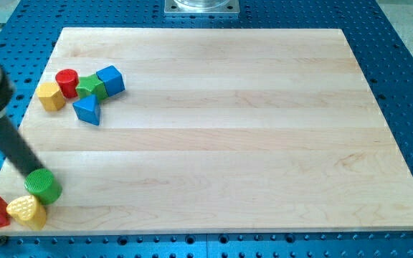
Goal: Place your arm at the bottom left of the hexagon
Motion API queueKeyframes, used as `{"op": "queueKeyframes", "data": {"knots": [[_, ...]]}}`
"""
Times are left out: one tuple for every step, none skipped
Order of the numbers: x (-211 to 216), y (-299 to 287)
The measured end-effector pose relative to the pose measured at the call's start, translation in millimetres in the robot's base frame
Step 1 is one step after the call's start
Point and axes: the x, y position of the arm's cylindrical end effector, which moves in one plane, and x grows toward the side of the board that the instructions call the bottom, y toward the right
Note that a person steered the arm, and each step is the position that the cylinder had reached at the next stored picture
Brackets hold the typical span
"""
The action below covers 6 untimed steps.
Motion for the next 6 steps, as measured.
{"op": "queueKeyframes", "data": {"knots": [[18, 101], [-20, 117], [-25, 40], [-33, -37], [-41, -40], [-43, -40]]}}
